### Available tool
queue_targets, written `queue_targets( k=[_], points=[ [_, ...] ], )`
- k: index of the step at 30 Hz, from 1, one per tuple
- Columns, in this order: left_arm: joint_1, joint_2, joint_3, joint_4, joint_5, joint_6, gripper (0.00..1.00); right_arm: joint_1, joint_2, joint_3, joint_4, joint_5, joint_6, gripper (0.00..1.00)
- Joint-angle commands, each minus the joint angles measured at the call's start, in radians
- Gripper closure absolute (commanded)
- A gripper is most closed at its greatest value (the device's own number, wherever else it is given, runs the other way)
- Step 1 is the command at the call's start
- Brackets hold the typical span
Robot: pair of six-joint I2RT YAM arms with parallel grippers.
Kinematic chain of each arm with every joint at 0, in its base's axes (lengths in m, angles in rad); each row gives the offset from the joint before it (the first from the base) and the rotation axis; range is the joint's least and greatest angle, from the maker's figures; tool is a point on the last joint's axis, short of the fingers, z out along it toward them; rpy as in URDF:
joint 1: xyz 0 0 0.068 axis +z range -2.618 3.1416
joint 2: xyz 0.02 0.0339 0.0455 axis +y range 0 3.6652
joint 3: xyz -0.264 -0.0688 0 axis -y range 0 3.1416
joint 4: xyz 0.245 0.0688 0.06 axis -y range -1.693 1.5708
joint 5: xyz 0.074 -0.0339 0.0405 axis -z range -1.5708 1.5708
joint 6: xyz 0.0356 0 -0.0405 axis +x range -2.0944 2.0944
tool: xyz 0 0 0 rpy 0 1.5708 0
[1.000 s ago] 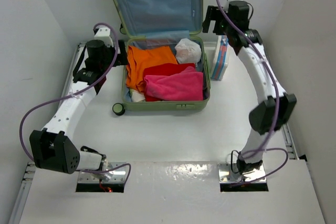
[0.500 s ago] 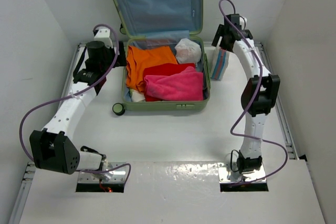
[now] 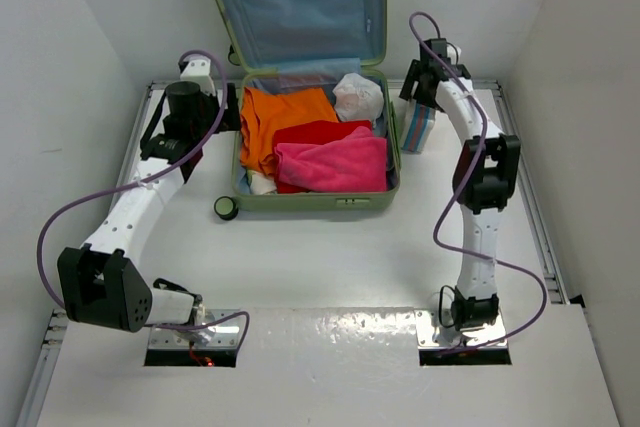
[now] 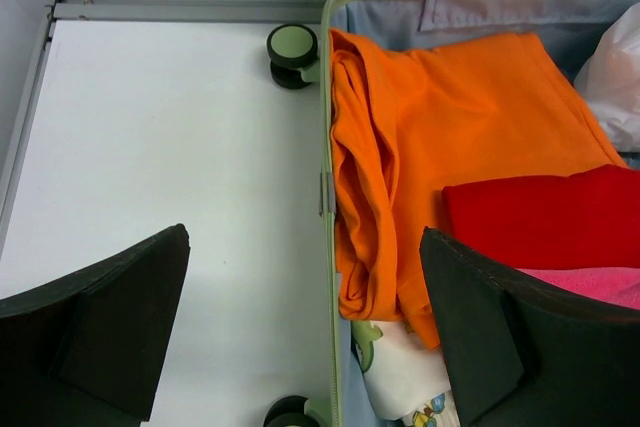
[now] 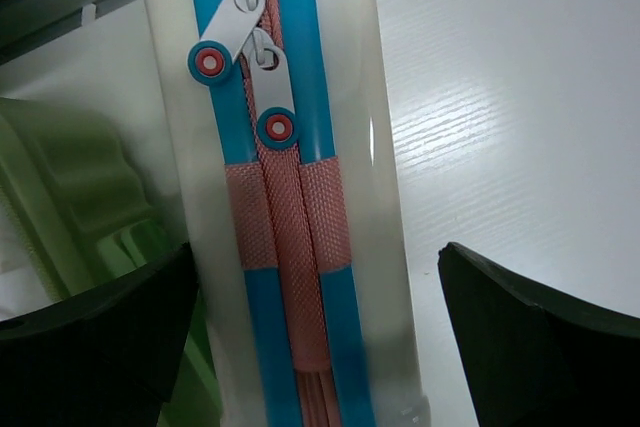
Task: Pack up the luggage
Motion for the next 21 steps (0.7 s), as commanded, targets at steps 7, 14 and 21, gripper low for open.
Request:
queue_targets(
  k=[7,14,21],
  points=[
    [0.018,-0.024,-0.005,0.016,0.006,0.006,0.01,-0.045,0.086,0.011,0.051,0.034,-0.045,0.00],
    [0.018,-0.014,-0.005,0.005,0.015,0.026,0.01,-0.149,0.064,-0.040,0.069,-0.185,-0.113,0.44],
    [0.027,0.004,-0.016,0.005,0.049,0.017,0.01,-0.215,-0.066,-0.097,0.107,-0.550,-0.131,1.00]
  ],
)
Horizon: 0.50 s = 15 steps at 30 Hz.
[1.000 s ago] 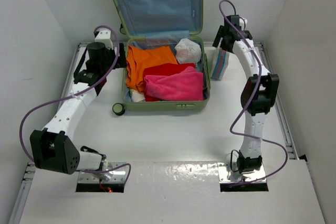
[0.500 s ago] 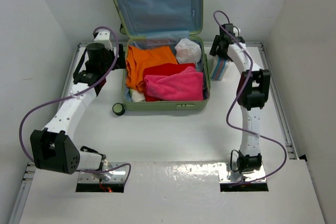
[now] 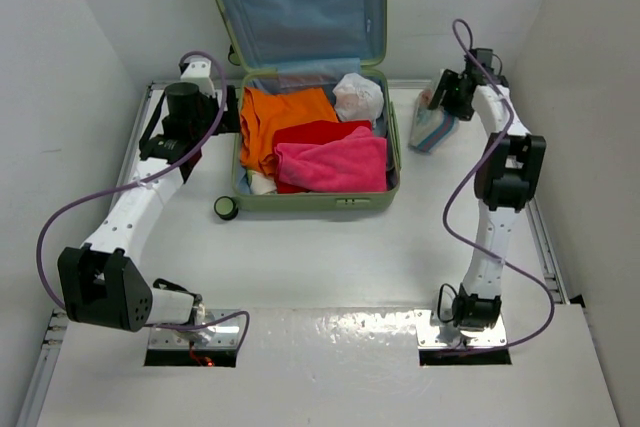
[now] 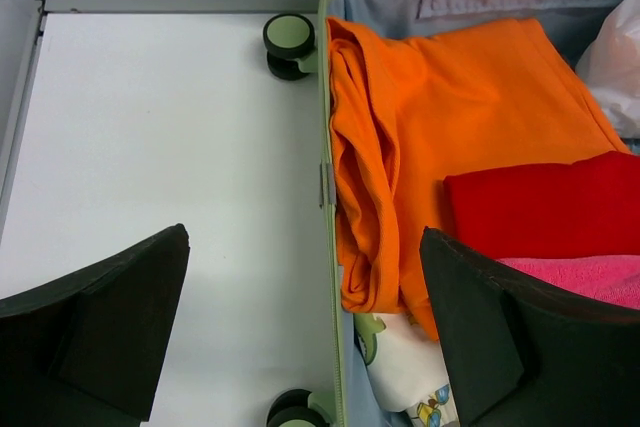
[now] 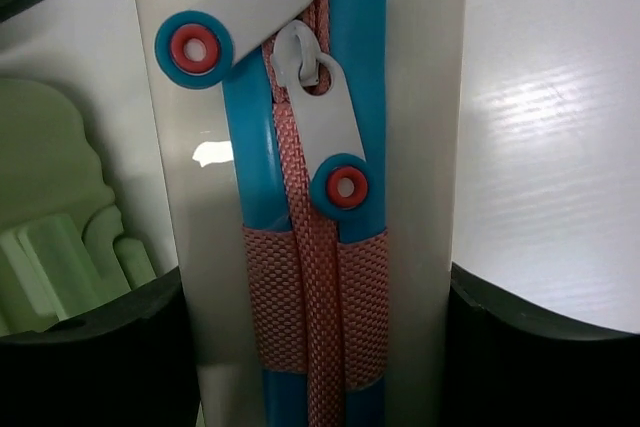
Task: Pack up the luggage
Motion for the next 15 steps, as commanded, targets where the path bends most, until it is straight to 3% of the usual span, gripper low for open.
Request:
queue_targets(
  k=[1,9,14,15],
  points=[
    [0.016,0.003,-0.009,0.017,0.022,0.005,0.01,-0.036,-0.176,-0.039,0.034,-0.218,-0.035,1.00],
    [0.046,-0.015,-0.058,0.008,0.033,0.004,0.01,-0.003,-0.491,-0.198,0.237,-0.494,-0.048,1.00],
    [0.095,-0.025,-0.058,-0.014,0.055,-0.005,0.01,0.092,-0.572,-0.258,0.428,-0.548,0.187,1.00],
    [0.095,-0.025,-0.058,-0.014,0.065,-0.005,0.01,0.121,-0.574,-0.261,0.480,-0.553,0.313,1.00]
  ],
)
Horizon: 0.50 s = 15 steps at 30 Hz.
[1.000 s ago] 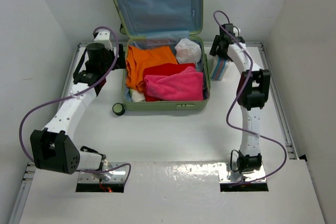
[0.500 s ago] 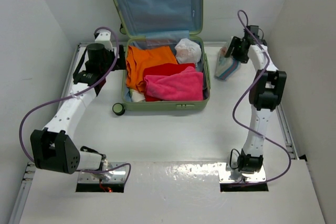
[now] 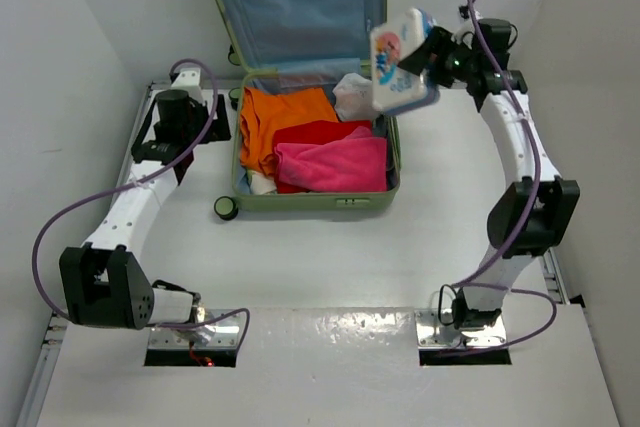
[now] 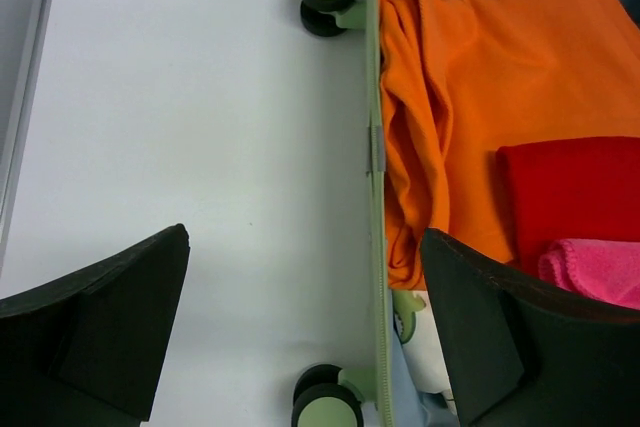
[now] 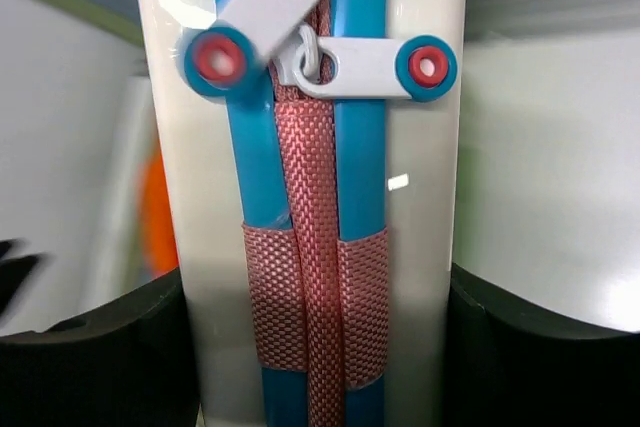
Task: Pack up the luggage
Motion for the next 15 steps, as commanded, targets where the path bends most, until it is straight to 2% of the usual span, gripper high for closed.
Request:
queue_targets(
  k=[1,7,10,15],
  points=[
    [0.039,-0.025,0.000,-0.008,0.036,-0.015,0.01,0.103,-0.076,0.006,0.349,-0.168,0.275,1.00],
    [0.091,-0.043,0.000,-0.048,0.083,-0.024,0.01,0.262,0.094,0.096,0.529,-0.161,0.545,1.00],
    [0.111,-0.066,0.009,-0.079,0.083,-0.024,0.01,0.329,0.241,0.160,0.558,-0.149,0.578,1.00],
    [0.145,-0.099,0.009,-0.133,0.092,-0.003,0.01,0.386,0.340,0.109,0.602,-0.106,0.648,1.00]
  ],
)
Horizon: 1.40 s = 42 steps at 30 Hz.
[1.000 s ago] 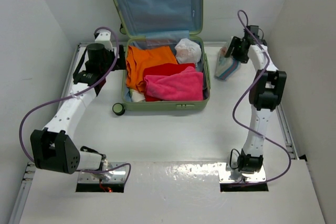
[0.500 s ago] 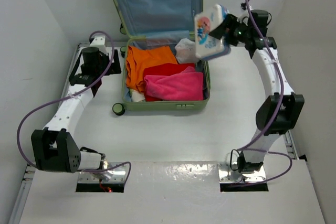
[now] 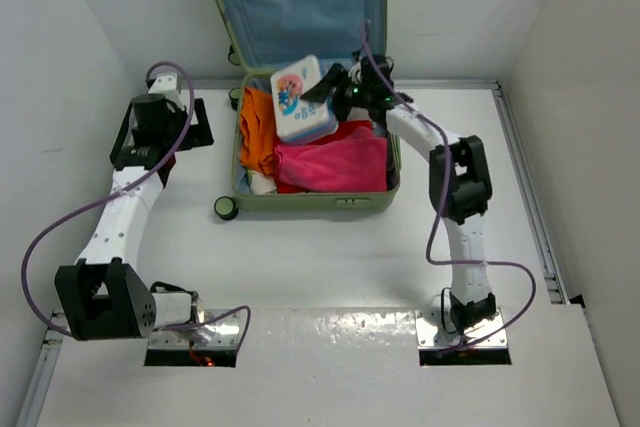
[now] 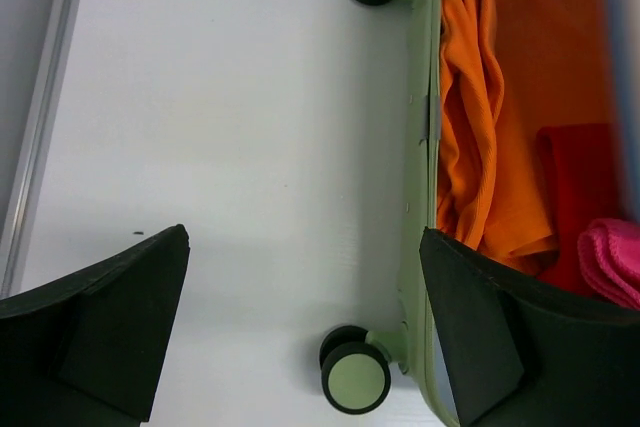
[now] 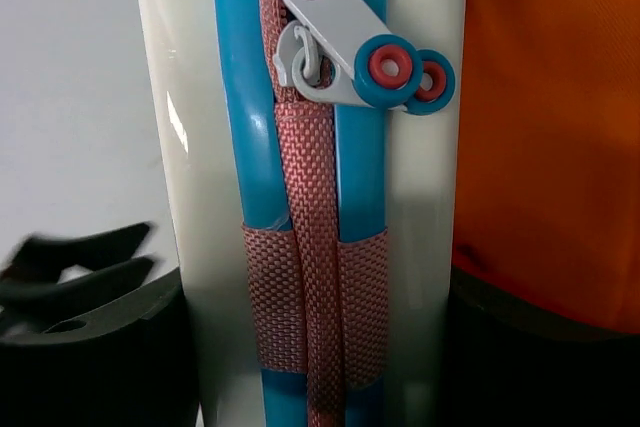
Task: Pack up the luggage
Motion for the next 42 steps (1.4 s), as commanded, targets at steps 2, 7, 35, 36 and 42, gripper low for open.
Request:
queue_targets(
  k=[2,7,35,36,42],
  points=[
    [0.024,-0.064,0.009,-0.045,0.005,0.020,0.01,0.035,0.022,-0.021,0.197,-0.015,0.112,0.97],
    [0.024,-0.064,0.020,-0.054,-0.016,0.020,0.01,0.049,0.104,-0.018,0.098,0.033,0.023,0.33],
    [0.105,0.283,0.396,0.464,0.436,-0.021,0.37,-0.276,-0.390,0.005,-0.137,0.174,-0.825,0.70],
    [0.094,0.302,0.406,0.509,0.445,-0.037,0.35,-0.281,-0.392,-0.004,-0.094,0.184,-0.825,0.72],
    [0.071,0.588,0.606,0.776,0.541,-0.256,0.21,-0.332,-0.337,-0.059,0.088,0.227,-0.750,0.44]
  ],
)
